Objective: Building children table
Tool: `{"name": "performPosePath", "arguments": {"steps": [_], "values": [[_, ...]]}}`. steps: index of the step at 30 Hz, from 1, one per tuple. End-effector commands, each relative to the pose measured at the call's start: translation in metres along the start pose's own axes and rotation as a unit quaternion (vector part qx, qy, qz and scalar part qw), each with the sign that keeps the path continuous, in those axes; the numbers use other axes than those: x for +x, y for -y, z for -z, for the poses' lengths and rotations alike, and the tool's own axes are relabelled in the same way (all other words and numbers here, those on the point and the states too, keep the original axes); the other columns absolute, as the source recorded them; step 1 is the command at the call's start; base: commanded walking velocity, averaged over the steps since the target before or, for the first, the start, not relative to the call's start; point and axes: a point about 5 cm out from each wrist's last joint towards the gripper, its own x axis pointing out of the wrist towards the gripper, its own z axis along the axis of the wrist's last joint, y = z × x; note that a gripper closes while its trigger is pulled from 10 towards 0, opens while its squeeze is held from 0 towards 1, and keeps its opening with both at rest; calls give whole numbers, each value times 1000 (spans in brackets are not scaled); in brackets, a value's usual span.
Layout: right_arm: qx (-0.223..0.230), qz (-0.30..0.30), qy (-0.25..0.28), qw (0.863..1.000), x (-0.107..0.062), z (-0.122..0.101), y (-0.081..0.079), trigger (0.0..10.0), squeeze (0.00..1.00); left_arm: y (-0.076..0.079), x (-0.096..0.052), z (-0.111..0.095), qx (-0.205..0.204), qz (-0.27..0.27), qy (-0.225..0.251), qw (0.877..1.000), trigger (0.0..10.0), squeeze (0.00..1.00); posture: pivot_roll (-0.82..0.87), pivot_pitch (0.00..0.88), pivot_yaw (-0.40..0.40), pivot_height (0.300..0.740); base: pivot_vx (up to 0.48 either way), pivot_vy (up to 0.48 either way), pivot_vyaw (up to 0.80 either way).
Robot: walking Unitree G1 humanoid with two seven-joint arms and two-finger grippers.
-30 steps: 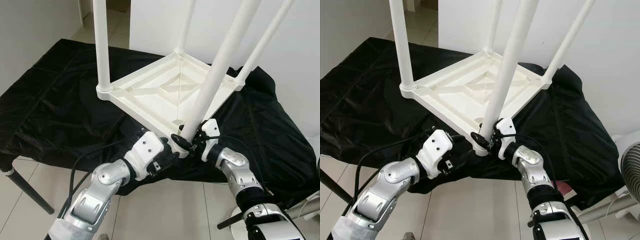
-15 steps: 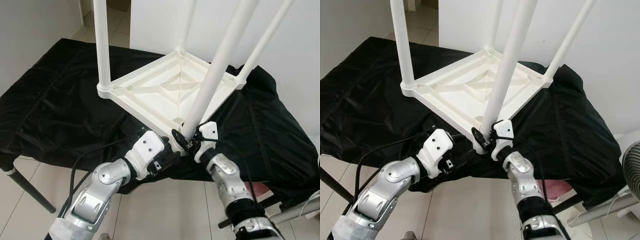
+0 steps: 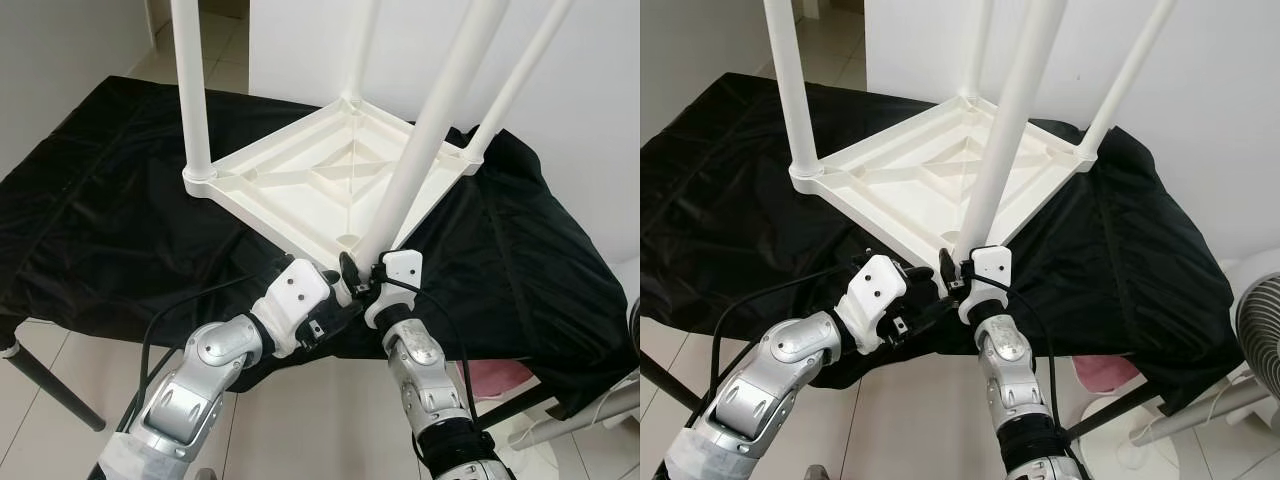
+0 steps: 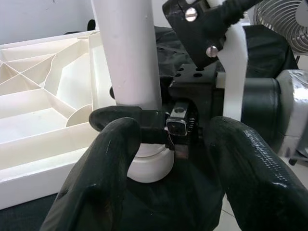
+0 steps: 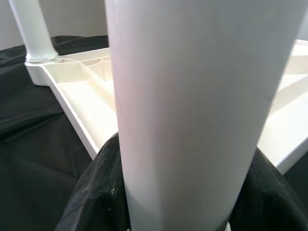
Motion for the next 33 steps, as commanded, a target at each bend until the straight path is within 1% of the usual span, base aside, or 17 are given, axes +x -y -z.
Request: {"name": "performPosePath", "arguments": {"steps": [1, 2, 8, 9, 10, 12, 18, 19, 21, 22, 23, 26, 27, 28, 29, 30, 33], "values": [[3, -7, -22, 1000, -5, 9, -7, 10000, 0, 4, 2, 0, -3, 19, 1, 1000, 10000, 0, 64, 51, -120, 740, 0, 0, 0], [-2, -18, -21, 1000, -7, 8, -12, 10000, 0, 4, 2, 0, -4, 19, 1, 1000, 10000, 0, 63, 51, -121, 740, 0, 0, 0], [-2, -12, -17, 1000, -7, 6, -7, 10000, 0, 4, 2, 1, -4, 17, 0, 1000, 10000, 0, 65, 52, -127, 740, 0, 0, 0], [1, -9, -11, 1000, -7, 4, -5, 10000, 463, 5, 1, 1, -5, 17, 0, 1000, 10000, 0, 66, 53, -128, 740, 0, 0, 0], [8, -10, -4, 1000, -7, 1, -5, 10000, 1000, 5, 1, 1, -6, 16, 0, 1000, 10000, 0, 66, 53, -128, 740, 0, 0, 0], [10, -18, 9, 1000, -7, -4, -3, 10000, 1000, 6, 1, 1, -7, 15, 0, 1000, 10000, 0, 66, 54, -130, 740, 0, 0, 0], [10, -26, 13, 1000, -9, -6, 0, 10000, 1000, 6, 1, 1, -8, 14, 1, 1000, 10000, 0, 66, 52, -135, 740, 0, 0, 0], [7, -27, 11, 1000, -11, -7, 6, 10000, 1000, 6, 1, 1, -7, 13, 1, 1000, 10000, 0, 65, 52, -137, 740, 0, 0, 0], [7, -27, 11, 1000, -11, -7, 6, 10000, 1000, 6, 1, 1, -7, 13, 1, 1000, 10000, 0, 65, 52, -137, 740, 0, 0, 0], [-2, -28, 7, 1000, -13, -7, 15, 10000, 1000, 6, 1, 0, -8, 13, 2, 1000, 10000, 0, 66, 50, -139, 740, 0, 0, 0], [-13, -34, 0, 999, -16, -7, 25, 10000, 0, 5, 0, 0, -7, 11, 4, 1000, 10000, 0, 64, 47, -138, 740, 0, 0, 0], [-23, -41, -3, 999, -17, -8, 34, 10000, 0, 4, 0, -1, -9, 8, 9, 1000, 10000, 0, 63, 46, -136, 740, 0, 0, 0], [-30, -65, -3, 997, -17, -10, 40, 10000, 0, 2, -1, -3, -14, 7, 14, 1000, 10000, 0, 57, 42, -131, 740, 0, 0, 0], [-30, -65, -3, 997, -17, -10, 40, 10000, 0, 2, -1, -3, -14, 7, 14, 1000, 10000, 0, 57, 42, -131, 740, 0, 0, 0], [-36, -93, -1, 995, -15, -13, 44, 10000, 0, 1, -1, -3, -17, 8, 17, 1000, 10000, 0, 56, 40, -129, 740, 0, 0, 0], [-36, -93, -1, 995, -15, -13, 44, 10000, 0, 1, -1, -3, -17, 8, 17, 1000, 10000, 0, 56, 40, -129, 740, 0, 0, 0], [-41, -170, -11, 984, -7, -17, 45, 10000, 0, -2, -2, -3, -18, 12, 16, 1000, 10000, 0, 56, 34, -125, 740, 0, 0, 0]]}}
